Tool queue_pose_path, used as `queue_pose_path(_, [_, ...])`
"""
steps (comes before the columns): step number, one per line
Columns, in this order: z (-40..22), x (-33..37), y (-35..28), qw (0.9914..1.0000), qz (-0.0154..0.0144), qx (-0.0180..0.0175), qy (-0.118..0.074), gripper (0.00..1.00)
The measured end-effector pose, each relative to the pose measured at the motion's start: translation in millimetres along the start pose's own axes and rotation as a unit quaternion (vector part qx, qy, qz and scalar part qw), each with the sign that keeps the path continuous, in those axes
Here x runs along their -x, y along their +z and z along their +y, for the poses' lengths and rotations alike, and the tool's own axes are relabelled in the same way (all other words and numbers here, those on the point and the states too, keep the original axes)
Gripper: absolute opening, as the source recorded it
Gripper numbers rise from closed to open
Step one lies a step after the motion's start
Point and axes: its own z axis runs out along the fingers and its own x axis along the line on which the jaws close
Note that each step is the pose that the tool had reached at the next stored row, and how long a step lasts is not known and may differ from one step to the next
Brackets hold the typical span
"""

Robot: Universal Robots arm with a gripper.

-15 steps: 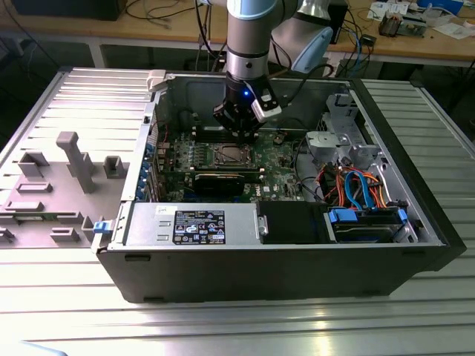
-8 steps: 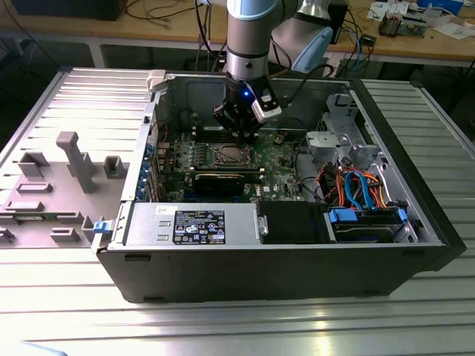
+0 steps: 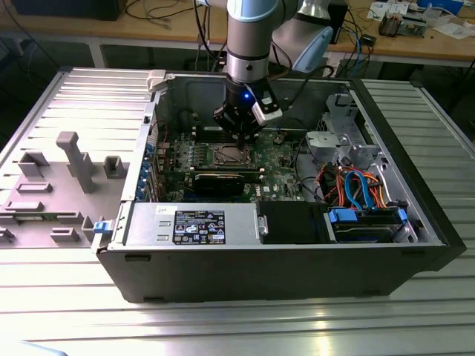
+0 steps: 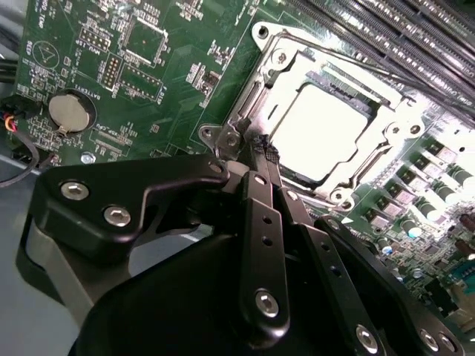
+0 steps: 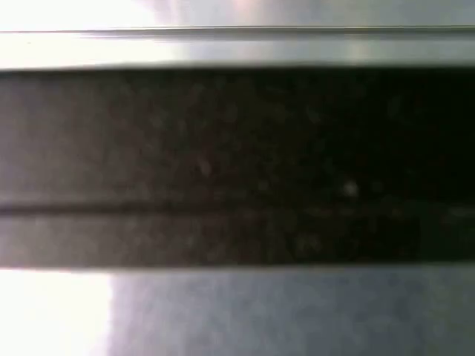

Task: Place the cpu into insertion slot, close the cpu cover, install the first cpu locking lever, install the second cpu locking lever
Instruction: 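Install the second cpu locking lever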

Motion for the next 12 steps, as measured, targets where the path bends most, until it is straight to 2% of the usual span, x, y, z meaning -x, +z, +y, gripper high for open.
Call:
queue_pose_path(5, [-0.4, 0.2, -8.9, 1.0, 0.0, -0.0006, 0.0, 0.11])
queue_pose_path(8, [-1.9, 0.2, -9.0, 1.0, -0.0001, -0.0008, 0.0, 0.11])
queue_pose_path(12, [-9.0, 0.2, -8.8, 1.0, 0.0, -0.0009, 0.0, 0.11])
